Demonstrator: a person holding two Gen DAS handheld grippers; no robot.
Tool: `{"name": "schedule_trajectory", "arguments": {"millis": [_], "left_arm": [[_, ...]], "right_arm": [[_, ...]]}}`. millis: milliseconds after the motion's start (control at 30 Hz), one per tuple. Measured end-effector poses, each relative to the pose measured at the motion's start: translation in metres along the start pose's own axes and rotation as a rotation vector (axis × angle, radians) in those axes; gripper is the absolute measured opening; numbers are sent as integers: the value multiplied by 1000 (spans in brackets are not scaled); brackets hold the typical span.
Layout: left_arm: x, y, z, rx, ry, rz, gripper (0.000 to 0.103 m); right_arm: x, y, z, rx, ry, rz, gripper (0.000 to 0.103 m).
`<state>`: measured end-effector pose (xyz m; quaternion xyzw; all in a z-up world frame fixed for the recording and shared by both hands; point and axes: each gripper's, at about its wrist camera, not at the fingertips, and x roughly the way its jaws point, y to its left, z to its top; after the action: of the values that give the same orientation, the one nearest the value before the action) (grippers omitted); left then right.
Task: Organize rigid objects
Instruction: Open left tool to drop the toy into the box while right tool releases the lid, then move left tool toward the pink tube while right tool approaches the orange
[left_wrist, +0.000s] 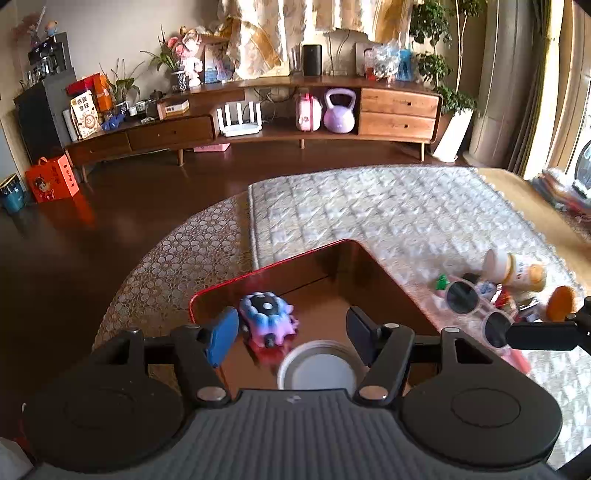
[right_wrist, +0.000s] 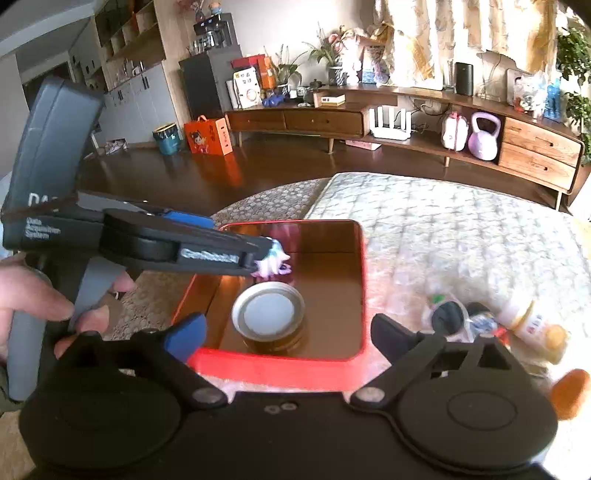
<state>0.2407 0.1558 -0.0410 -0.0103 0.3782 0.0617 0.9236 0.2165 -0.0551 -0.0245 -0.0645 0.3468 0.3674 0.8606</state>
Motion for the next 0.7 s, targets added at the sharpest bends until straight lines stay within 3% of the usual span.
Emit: {"name": "schedule_trajectory", "arguments": {"millis": [133,300,700], "left_arm": [[-18,-14,-4,3,-20,-22,64],[-35,-34,-11,0,-38,-59,72],[-44,-86,-35,-12,-36,-134,85]], "right_arm": [[-26,-22,-11,20,-26,-22,102],[-54,-52,-26,37,-54,-86,103],[-96,-129,-62,170,-108,-203,103]]}}
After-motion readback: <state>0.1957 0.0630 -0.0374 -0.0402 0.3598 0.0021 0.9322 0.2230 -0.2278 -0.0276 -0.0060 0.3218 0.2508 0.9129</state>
